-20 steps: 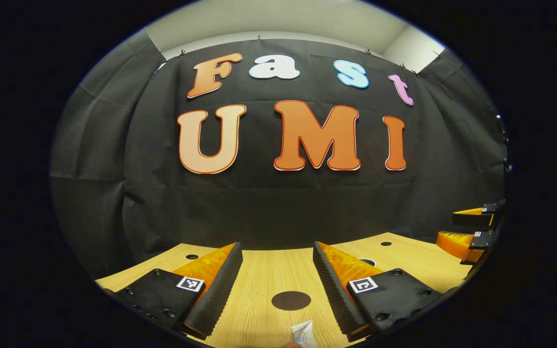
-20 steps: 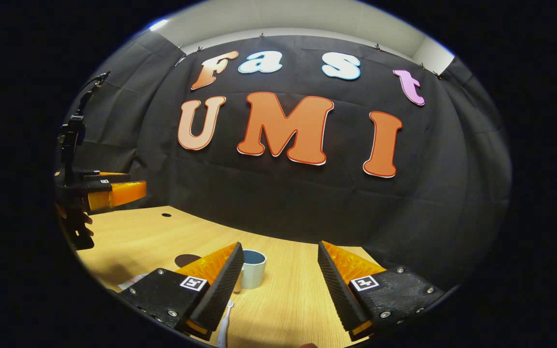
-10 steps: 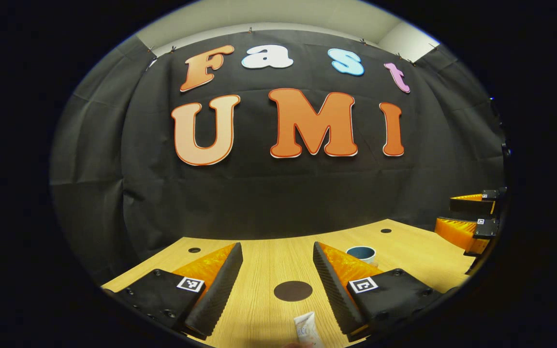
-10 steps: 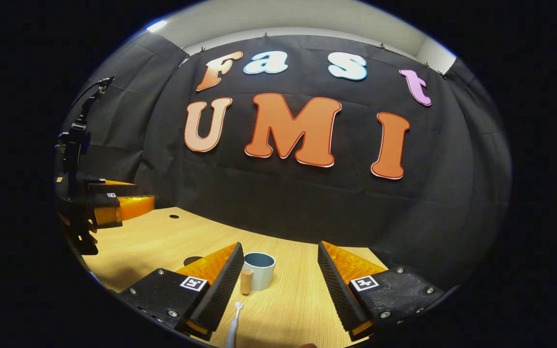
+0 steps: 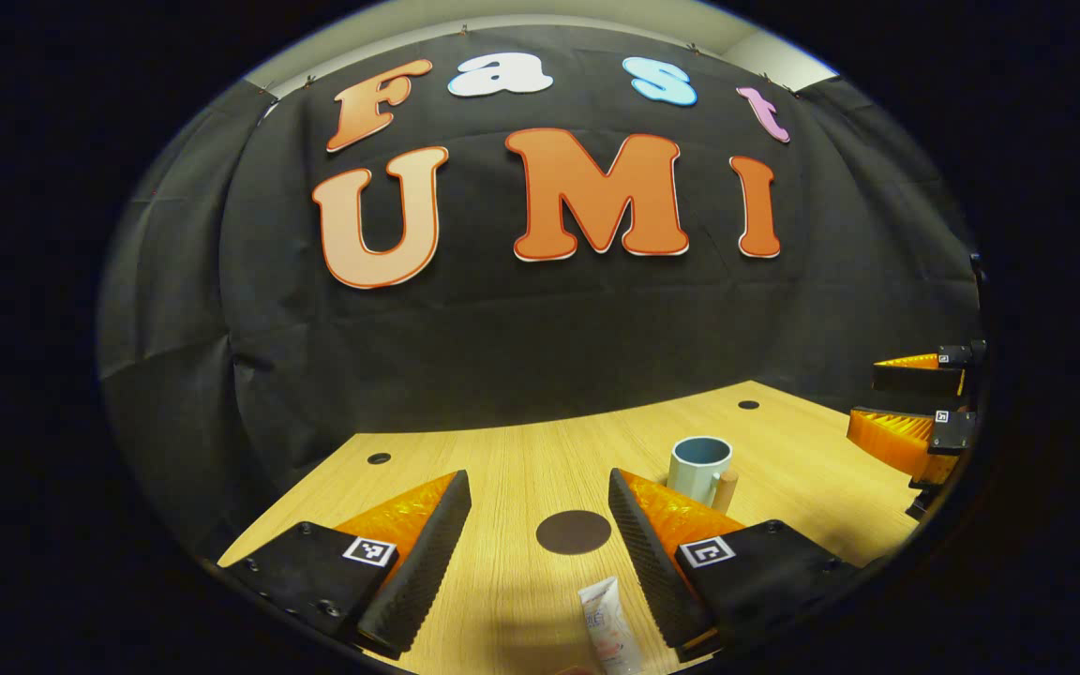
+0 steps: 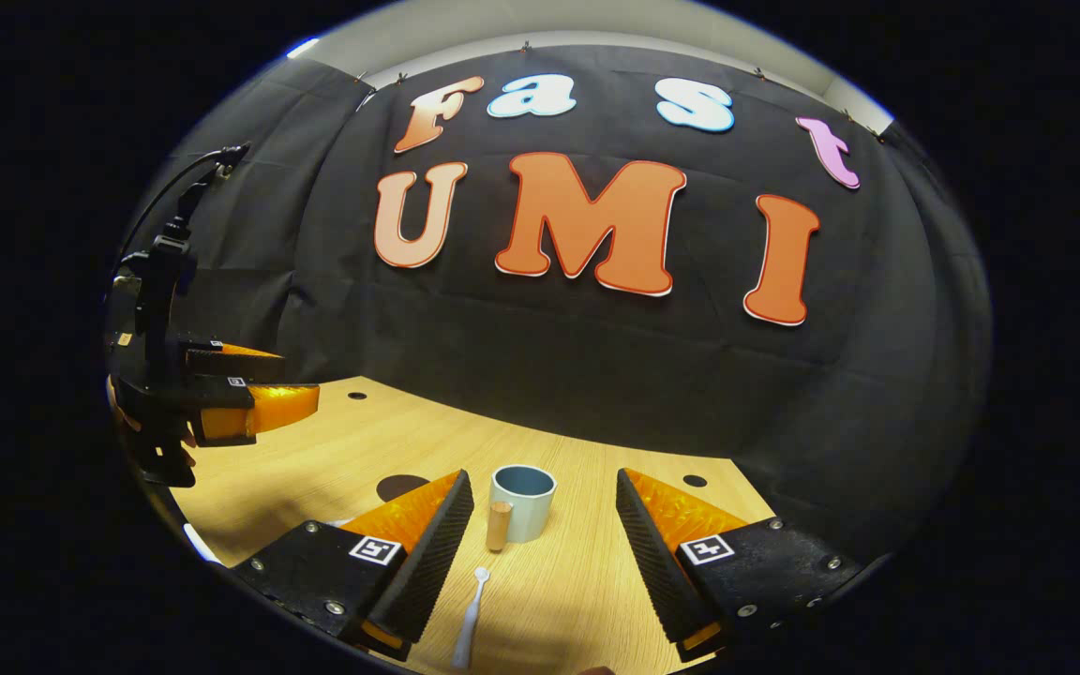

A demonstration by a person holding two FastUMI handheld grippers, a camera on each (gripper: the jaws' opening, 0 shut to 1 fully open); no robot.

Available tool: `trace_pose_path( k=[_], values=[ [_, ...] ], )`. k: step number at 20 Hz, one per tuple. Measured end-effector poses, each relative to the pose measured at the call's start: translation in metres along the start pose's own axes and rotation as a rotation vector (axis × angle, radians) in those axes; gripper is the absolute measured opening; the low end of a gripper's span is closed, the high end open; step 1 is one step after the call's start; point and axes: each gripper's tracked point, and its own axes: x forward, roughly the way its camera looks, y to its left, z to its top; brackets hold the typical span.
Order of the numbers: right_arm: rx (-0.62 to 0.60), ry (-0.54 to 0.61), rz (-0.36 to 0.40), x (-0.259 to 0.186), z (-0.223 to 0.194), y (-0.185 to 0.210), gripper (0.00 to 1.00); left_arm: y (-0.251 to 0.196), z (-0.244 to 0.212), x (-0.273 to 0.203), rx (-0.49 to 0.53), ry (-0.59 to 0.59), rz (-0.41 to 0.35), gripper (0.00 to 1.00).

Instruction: Put the toothbrush and toothpaste on the desktop into the cup, then pick up the cup and place it on the coaster on the desktop.

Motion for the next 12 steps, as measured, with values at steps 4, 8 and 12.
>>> trace_pose_path(
  k=[4,8,12],
  values=[
    [0.042,0.112,0.041,0.003,-0.019,0.007,0.90,-0.008,-0.022,0.006,-0.011,0.101,-0.045,0.96],
    [0.056,0.211,0.060,0.007,-0.042,0.014,0.87,-0.015,-0.046,0.008,-0.033,0.196,-0.075,0.95],
    [0.079,0.305,0.090,0.010,-0.057,0.022,0.87,-0.020,-0.068,0.011,-0.060,0.293,-0.097,0.95]
  ],
)
